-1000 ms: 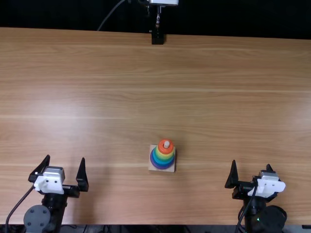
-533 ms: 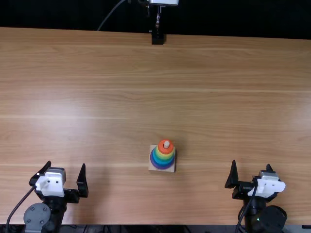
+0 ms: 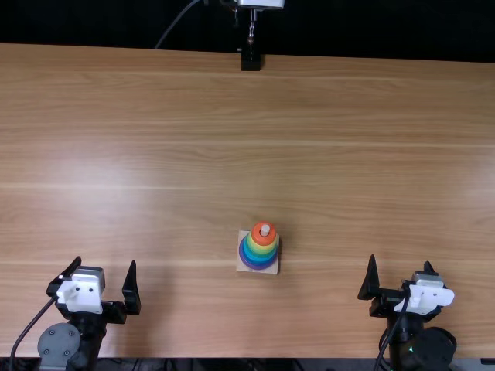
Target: Build the Hanoi tower: stack the rings onto the peg from bottom to top in this color order: purple, dark blue, light blue, dark green, light green, yellow, orange.
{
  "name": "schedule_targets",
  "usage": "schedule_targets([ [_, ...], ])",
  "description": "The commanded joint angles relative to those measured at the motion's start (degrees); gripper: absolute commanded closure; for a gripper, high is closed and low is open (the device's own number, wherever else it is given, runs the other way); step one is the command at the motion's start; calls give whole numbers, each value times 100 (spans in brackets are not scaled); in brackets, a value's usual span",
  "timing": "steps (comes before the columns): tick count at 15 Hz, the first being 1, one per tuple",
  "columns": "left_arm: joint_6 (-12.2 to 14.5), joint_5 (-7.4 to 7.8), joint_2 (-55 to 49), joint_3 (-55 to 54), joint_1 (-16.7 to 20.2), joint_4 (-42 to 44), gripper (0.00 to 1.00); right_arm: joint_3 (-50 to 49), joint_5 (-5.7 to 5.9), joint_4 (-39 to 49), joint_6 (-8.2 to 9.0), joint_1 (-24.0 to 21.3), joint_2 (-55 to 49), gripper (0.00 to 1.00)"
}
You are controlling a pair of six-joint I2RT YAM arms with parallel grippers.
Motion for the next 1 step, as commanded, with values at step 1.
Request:
schedule_targets([
  [1,46,47,-58,-600,72,-447,0,-357,93,-351,22,-54,-73,0],
])
